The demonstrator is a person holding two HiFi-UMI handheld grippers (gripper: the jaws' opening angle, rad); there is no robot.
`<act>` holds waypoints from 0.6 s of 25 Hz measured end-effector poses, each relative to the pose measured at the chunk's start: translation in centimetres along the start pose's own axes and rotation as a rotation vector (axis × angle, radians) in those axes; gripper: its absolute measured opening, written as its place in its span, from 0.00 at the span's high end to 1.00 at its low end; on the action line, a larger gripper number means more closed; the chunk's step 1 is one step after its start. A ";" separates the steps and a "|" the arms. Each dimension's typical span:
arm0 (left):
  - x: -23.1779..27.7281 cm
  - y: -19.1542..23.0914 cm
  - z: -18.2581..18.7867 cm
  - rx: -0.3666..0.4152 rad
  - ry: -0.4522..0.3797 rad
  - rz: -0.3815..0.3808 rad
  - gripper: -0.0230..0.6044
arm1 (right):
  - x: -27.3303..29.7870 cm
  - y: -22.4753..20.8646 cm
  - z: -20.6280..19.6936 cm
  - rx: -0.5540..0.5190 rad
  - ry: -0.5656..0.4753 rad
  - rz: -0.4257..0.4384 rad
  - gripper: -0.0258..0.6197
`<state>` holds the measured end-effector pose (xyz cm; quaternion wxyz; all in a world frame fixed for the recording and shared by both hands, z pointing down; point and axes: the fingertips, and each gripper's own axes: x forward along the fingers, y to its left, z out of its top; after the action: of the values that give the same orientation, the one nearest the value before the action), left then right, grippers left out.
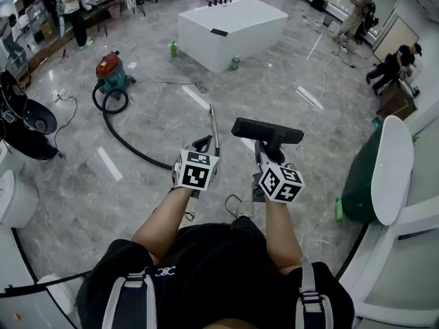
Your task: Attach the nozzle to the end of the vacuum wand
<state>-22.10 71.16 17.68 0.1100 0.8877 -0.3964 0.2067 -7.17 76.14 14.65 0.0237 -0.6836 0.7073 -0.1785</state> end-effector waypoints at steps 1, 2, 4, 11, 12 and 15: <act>0.5 -0.1 -0.2 -0.007 0.003 0.003 0.95 | 0.2 -0.5 0.0 0.001 -0.001 0.000 0.70; 0.9 -0.1 -0.3 -0.013 0.006 0.005 0.95 | 0.5 -1.0 -0.1 0.002 -0.003 0.001 0.70; 1.9 0.0 -0.2 -0.021 0.009 0.012 0.95 | 1.2 -1.9 0.0 0.005 -0.006 0.004 0.70; 7.2 1.2 2.4 -0.020 0.014 0.049 0.95 | 6.4 -5.5 2.4 0.013 -0.017 0.038 0.70; 8.2 1.2 3.1 -0.017 0.013 0.056 0.95 | 7.2 -6.3 3.1 0.010 -0.021 0.044 0.70; 11.6 0.6 5.3 -0.012 0.003 0.078 0.95 | 9.6 -9.3 5.0 0.004 -0.027 0.063 0.70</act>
<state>-14.07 61.25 18.22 0.1079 0.8707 -0.4316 0.2095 2.54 65.70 14.68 0.0401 -0.6634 0.7276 -0.1700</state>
